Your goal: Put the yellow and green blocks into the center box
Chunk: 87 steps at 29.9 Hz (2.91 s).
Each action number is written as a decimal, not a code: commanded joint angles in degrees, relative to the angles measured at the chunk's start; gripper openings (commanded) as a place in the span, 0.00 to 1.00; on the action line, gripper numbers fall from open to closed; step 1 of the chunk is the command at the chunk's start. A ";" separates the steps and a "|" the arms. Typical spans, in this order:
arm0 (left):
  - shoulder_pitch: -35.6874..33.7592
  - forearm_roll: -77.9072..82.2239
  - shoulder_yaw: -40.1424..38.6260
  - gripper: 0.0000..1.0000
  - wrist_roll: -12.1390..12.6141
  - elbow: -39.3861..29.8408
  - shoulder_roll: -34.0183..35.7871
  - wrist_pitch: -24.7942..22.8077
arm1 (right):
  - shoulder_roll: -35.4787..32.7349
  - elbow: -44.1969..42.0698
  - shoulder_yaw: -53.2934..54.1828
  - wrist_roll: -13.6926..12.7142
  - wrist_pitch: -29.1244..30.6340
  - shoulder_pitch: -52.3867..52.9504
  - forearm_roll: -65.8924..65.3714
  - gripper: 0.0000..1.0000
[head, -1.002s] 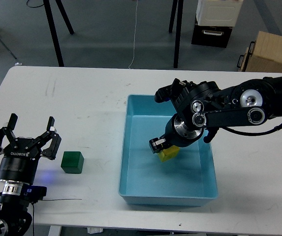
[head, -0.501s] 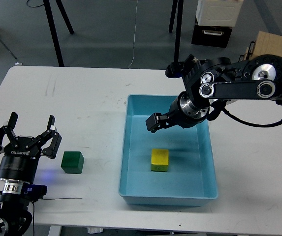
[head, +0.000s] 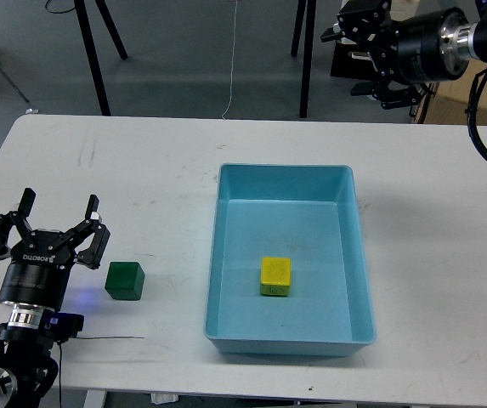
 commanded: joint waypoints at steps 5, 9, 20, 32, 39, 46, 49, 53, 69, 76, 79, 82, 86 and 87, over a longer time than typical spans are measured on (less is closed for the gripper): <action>0.51 -0.10 0.10 1.00 -0.36 -0.09 0.00 0.00 | -5.46 -0.71 27.55 9.07 3.91 -25.91 12.54 0.99; 0.51 -0.01 0.10 1.00 -0.36 -0.18 0.00 0.00 | -5.64 6.30 42.49 9.07 3.91 -45.58 15.96 1.00; 0.77 -0.10 -1.22 1.00 -0.53 -0.27 0.44 0.00 | 18.06 24.95 70.91 8.98 3.91 -88.86 16.32 1.00; 1.30 -0.54 -2.01 1.00 -1.76 -0.79 2.55 0.00 | 21.43 28.03 69.78 8.80 3.91 -93.63 15.53 1.00; -0.80 -0.36 -7.28 1.00 -10.12 0.43 5.87 0.00 | 16.61 28.65 69.60 8.80 3.91 -97.57 15.53 1.00; -9.42 -4.40 -7.81 1.00 -10.55 4.75 11.77 0.00 | 16.42 29.09 66.45 8.63 3.91 -96.36 14.83 1.00; -12.40 -5.37 -7.55 1.00 -11.25 4.13 19.31 0.00 | 16.68 28.56 63.63 8.63 3.91 -92.49 11.23 1.00; -16.18 -4.76 -5.45 1.00 -12.66 2.90 30.56 0.00 | 19.05 29.09 63.27 8.63 3.91 -91.96 9.90 1.00; -56.77 30.11 41.81 1.00 -12.40 -0.01 54.58 0.00 | 20.73 29.27 64.41 8.71 3.91 -91.25 10.17 1.00; -79.69 38.74 68.61 1.00 -12.40 3.06 49.06 0.00 | 20.73 29.18 64.77 8.63 3.91 -90.56 10.08 1.00; -89.46 39.27 80.66 1.00 -12.40 7.54 43.26 0.00 | 20.73 29.00 64.68 8.63 3.91 -90.29 10.08 1.00; -94.84 41.11 91.56 1.00 -12.14 11.33 36.15 0.00 | 20.81 29.00 64.59 8.63 3.91 -90.29 10.08 1.00; -97.57 47.78 102.82 1.00 -11.87 11.33 31.82 0.00 | 20.73 29.00 64.76 8.63 3.91 -90.29 10.08 1.00; -97.75 50.32 105.45 1.00 -11.87 11.07 31.56 0.00 | 20.64 28.91 64.77 8.63 3.91 -90.29 10.08 1.00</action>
